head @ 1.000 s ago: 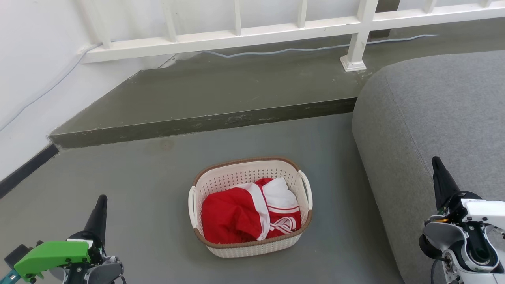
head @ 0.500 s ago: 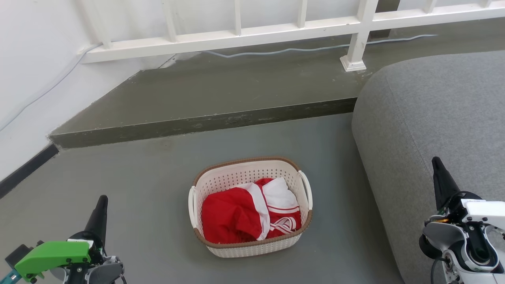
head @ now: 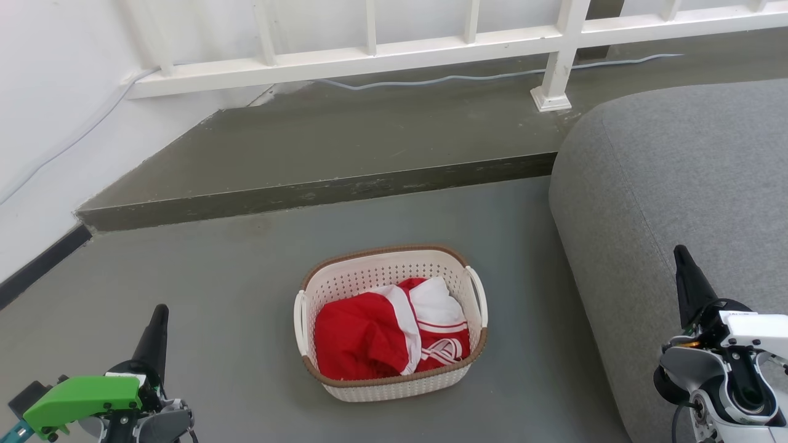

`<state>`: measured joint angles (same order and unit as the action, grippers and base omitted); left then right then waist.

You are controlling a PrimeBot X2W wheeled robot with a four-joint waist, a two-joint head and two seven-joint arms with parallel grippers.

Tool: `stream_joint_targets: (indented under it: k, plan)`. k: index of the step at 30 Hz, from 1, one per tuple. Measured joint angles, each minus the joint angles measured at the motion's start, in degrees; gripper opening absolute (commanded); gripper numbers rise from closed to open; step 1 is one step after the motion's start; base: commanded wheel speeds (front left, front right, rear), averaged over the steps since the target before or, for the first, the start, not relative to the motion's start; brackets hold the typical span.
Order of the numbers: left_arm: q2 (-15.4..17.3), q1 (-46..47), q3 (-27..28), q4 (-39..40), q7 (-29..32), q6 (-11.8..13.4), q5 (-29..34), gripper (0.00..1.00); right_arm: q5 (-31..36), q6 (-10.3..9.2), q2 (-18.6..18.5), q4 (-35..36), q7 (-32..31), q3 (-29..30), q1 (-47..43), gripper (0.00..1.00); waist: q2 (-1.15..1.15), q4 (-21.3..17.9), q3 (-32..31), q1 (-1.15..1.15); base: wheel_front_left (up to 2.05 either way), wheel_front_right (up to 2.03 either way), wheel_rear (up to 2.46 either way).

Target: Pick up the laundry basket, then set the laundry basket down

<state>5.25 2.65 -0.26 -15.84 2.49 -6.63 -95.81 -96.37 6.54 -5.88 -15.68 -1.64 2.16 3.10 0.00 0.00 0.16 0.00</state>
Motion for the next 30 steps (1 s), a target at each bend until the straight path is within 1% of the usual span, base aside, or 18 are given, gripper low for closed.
stream_joint_targets:
  k: [7, 9, 30]
  plan:
    - [-0.1, 0.0, 0.0, 0.0, 0.1, 0.0, 0.0, 0.00, 0.0, 0.00, 0.0, -0.1, 0.0, 0.1, 0.0, 0.00, 0.00, 0.0, 0.0, 0.00, 0.00, 0.00, 0.00]
    - [-0.1, 0.0, 0.1, 0.0, 0.1, -0.4, 0.0, 0.00, 0.0, 0.00, 0.0, -0.1, 0.0, 0.1, 0.0, 0.00, 0.00, 0.0, 0.0, 0.00, 0.00, 0.00, 0.00]
    - [-0.1, 0.1, 0.2, -0.1, 0.2, -0.4, 0.0, 0.00, 0.0, 0.01, 0.1, -0.2, -0.4, 0.2, 0.0, 0.00, 0.00, 0.0, 0.0, 0.00, 0.00, 0.00, 0.00]
